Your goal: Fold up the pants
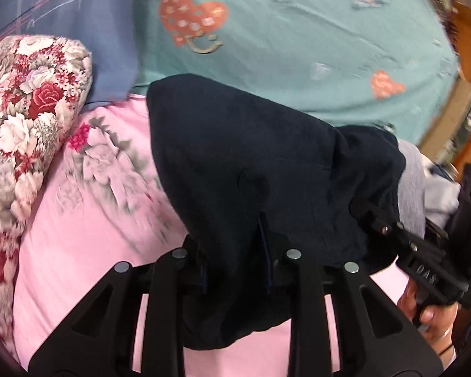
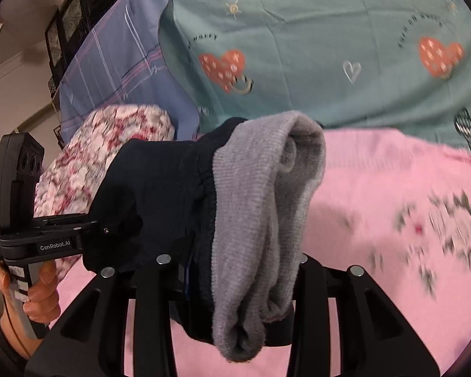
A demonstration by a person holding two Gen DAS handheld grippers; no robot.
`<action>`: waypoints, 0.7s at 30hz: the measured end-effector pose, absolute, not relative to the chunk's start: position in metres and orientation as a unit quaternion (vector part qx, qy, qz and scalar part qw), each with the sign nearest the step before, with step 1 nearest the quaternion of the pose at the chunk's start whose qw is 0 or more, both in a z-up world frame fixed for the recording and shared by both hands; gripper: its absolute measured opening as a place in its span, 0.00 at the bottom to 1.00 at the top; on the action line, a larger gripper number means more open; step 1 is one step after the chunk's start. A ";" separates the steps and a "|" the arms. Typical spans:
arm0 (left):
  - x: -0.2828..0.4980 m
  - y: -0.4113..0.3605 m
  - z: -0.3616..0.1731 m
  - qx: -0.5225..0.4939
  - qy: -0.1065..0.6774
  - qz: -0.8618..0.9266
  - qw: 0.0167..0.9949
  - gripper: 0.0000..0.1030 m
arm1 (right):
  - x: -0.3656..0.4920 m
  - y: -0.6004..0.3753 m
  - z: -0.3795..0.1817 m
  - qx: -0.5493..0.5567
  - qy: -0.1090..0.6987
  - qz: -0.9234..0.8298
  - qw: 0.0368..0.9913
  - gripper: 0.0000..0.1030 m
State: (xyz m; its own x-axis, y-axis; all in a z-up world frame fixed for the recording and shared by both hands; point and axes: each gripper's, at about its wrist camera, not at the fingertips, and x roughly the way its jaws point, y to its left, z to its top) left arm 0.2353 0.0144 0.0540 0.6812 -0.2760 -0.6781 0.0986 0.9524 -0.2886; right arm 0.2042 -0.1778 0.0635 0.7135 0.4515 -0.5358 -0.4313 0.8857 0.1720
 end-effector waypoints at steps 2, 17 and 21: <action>0.268 0.020 0.030 -0.120 0.404 -0.087 0.902 0.25 | 0.234 -0.171 0.048 0.010 0.297 0.231 0.926 0.37; 0.281 0.046 -0.033 -0.094 0.426 0.063 0.898 0.90 | 0.304 -0.196 -0.036 0.010 0.394 0.111 0.912 0.96; 0.234 0.038 -0.021 -0.085 0.412 0.058 0.906 0.92 | 0.268 -0.201 -0.016 0.002 0.382 0.086 0.920 0.96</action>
